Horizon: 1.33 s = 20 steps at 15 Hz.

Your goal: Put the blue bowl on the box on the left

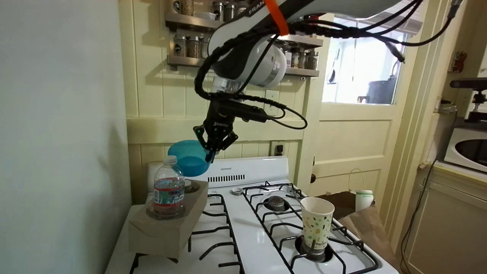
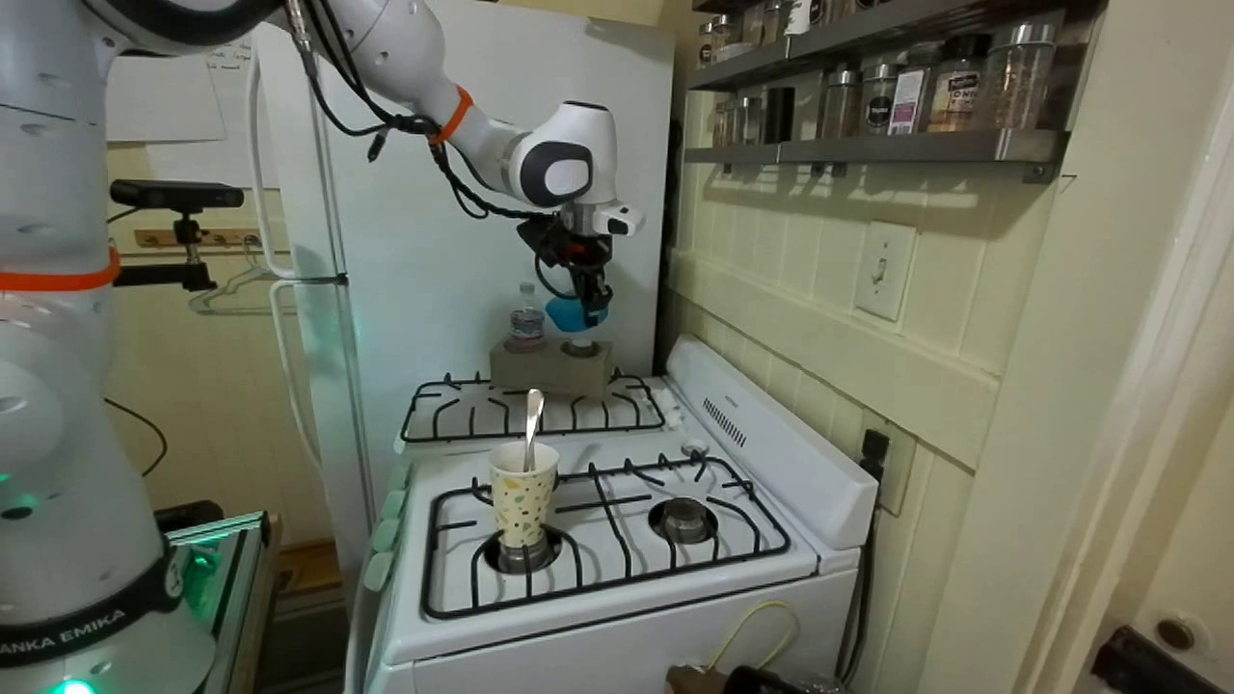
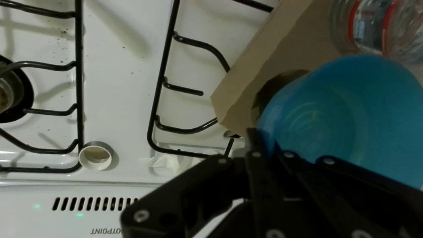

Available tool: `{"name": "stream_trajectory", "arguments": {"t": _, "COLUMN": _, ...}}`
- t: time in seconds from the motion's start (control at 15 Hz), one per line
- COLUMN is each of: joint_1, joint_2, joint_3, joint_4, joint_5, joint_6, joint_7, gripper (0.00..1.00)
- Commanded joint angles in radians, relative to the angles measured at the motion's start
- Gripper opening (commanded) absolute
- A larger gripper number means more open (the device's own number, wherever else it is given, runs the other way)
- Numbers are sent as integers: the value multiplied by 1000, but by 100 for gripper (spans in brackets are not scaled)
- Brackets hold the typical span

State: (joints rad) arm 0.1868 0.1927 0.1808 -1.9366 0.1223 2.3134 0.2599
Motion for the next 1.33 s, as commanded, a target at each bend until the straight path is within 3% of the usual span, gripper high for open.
{"name": "stream_trajectory", "arguments": {"t": 0.0, "joint_1": 17, "joint_2": 85, "joint_3": -12, "joint_4": 74, "joint_5": 15, "joint_6": 0, "joint_7": 80, "gripper": 1}}
{"name": "stream_trajectory", "arguments": {"t": 0.6, "joint_1": -18, "joint_2": 96, "joint_3": 25, "joint_4": 77, "joint_5": 253, "joint_6": -40, "joint_7": -23, "gripper": 1}}
{"name": "stream_trajectory", "arguments": {"t": 1.27, "joint_1": -12, "joint_2": 70, "joint_3": -13, "joint_4": 42, "joint_5": 216, "joint_6": -129, "joint_7": 37, "gripper": 1}}
